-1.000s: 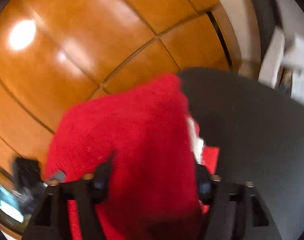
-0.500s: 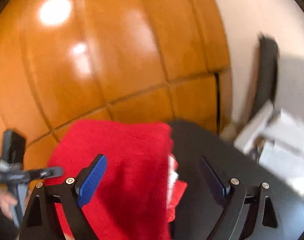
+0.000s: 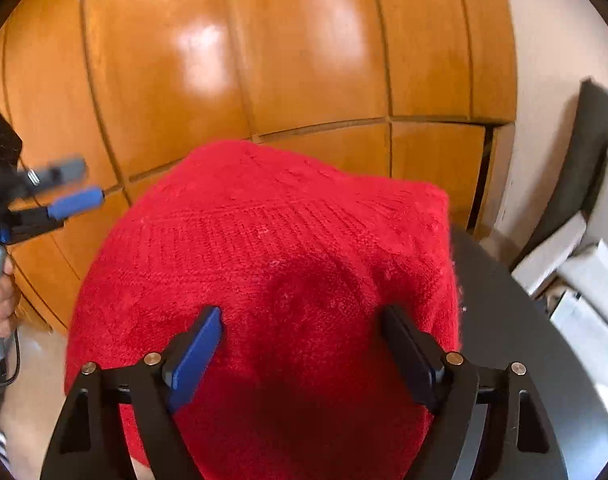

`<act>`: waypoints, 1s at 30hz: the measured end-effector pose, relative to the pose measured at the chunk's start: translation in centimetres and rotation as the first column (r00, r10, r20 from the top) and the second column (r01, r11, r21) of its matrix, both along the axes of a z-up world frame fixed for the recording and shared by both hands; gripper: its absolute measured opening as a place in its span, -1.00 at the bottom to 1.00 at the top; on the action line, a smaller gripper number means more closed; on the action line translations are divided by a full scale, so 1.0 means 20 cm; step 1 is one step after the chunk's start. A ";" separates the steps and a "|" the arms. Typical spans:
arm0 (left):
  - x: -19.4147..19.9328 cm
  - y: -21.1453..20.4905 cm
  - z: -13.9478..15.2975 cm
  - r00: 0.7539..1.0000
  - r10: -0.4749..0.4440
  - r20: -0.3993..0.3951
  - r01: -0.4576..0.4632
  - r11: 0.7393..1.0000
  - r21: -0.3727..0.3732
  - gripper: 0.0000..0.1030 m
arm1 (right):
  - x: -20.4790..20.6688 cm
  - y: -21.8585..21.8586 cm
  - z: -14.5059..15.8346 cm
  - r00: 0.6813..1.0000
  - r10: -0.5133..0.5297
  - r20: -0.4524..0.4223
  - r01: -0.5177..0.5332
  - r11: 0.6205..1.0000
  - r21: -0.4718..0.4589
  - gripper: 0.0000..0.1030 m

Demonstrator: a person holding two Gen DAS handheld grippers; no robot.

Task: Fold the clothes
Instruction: 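Carry the red sweater with both grippers over the black chair, then lower the red sweater onto the white folded stack and open both grippers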

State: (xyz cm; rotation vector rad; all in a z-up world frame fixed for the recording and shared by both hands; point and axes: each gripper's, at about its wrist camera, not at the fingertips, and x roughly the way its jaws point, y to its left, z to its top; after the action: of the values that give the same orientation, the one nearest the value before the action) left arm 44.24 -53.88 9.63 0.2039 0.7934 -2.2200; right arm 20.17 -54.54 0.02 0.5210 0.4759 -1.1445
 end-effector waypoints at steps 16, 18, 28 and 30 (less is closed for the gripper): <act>-0.42 -0.53 -0.37 0.954 -0.049 0.297 0.027 0.997 0.078 -0.39 | -0.08 -0.13 -0.19 0.987 -0.128 0.100 0.121 0.990 0.073 0.83; -0.42 -0.51 -0.32 0.961 -0.043 0.273 0.022 0.997 0.079 -0.39 | -0.08 -0.11 -0.17 0.986 -0.138 0.094 0.132 0.989 0.074 0.83; -0.26 -0.15 -0.03 0.973 0.067 0.219 -0.042 0.992 -0.115 0.42 | -0.08 0.23 0.11 0.976 -0.203 0.075 0.206 0.978 -0.039 0.90; -0.21 -0.08 -0.01 0.965 0.112 0.239 -0.085 0.989 -0.119 0.51 | -0.07 0.34 0.15 0.972 -0.220 0.077 0.226 0.972 -0.072 0.90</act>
State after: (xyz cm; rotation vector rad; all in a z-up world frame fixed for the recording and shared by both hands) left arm 40.11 -55.45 9.43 0.3703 0.5351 -2.0868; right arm 18.79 -47.65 3.09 0.5515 0.3156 -1.3512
